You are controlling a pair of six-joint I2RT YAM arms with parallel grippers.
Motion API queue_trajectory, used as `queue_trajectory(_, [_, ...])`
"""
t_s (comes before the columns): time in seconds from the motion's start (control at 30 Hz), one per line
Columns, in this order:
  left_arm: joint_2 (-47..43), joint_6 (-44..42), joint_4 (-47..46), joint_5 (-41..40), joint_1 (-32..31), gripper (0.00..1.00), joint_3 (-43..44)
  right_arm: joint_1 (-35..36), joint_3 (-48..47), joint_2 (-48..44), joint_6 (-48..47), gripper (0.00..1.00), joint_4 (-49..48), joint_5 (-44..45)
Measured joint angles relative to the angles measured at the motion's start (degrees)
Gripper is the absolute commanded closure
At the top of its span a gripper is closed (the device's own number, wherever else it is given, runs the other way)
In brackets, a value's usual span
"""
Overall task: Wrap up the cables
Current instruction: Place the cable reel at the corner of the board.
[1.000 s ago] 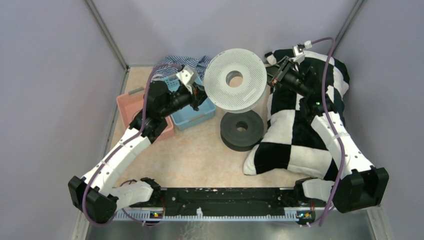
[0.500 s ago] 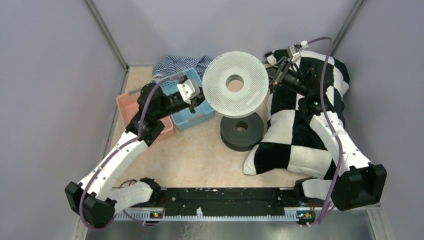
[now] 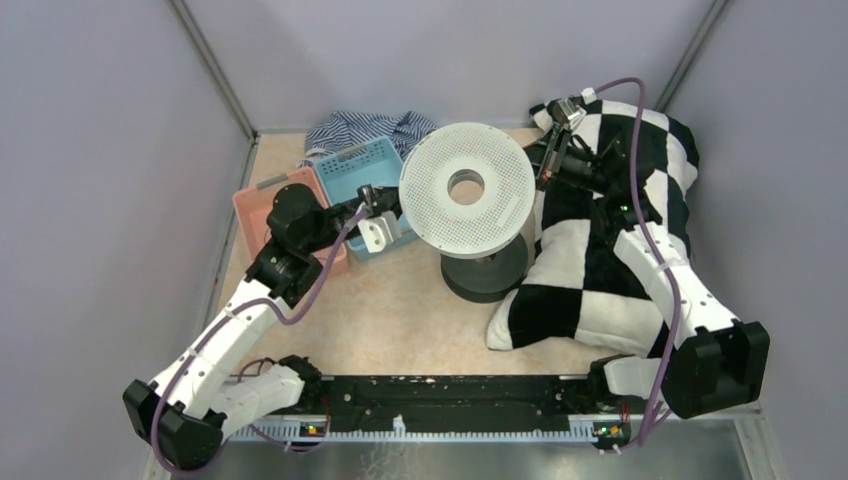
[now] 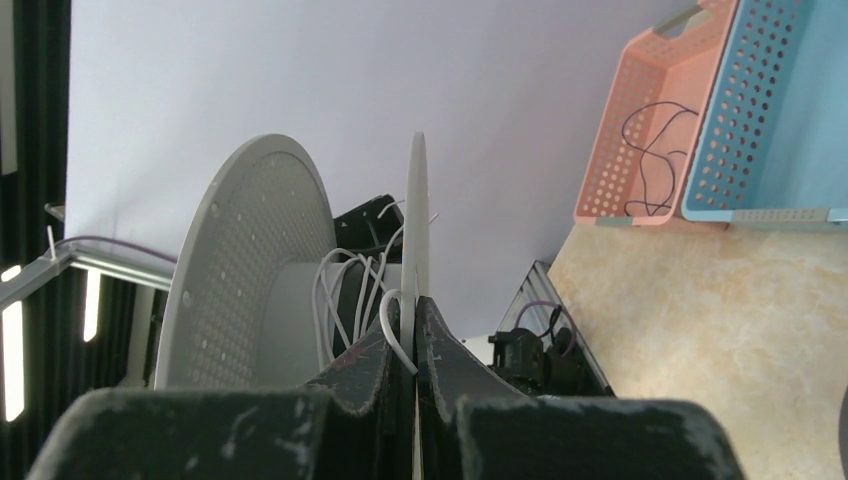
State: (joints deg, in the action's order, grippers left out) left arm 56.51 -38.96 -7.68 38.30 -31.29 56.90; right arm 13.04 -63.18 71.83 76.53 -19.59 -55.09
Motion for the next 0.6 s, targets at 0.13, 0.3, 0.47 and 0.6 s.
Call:
queue_trajectory(0.13, [-0.7,-8.3,0.7,3.1,0.0,1.0,-0.9,0.1,1.7,0.8,3.7,1.0,-4.5,-1.5])
queue_trajectory(0.3, [-0.7,-16.7,4.8,7.3,0.0,1.0,-0.5,0.1,3.2,2.3,7.7,1.0,-9.4,-3.4])
queue_trajectory(0.47, [-1.1,-24.0,8.4,11.4,0.0,0.99,0.5,0.5,4.7,3.3,12.3,1.0,-14.7,-5.3])
queue_trajectory(0.6, [-1.8,-29.2,9.9,13.4,0.0,0.97,0.8,1.3,6.7,3.3,16.5,1.0,-17.5,-6.4])
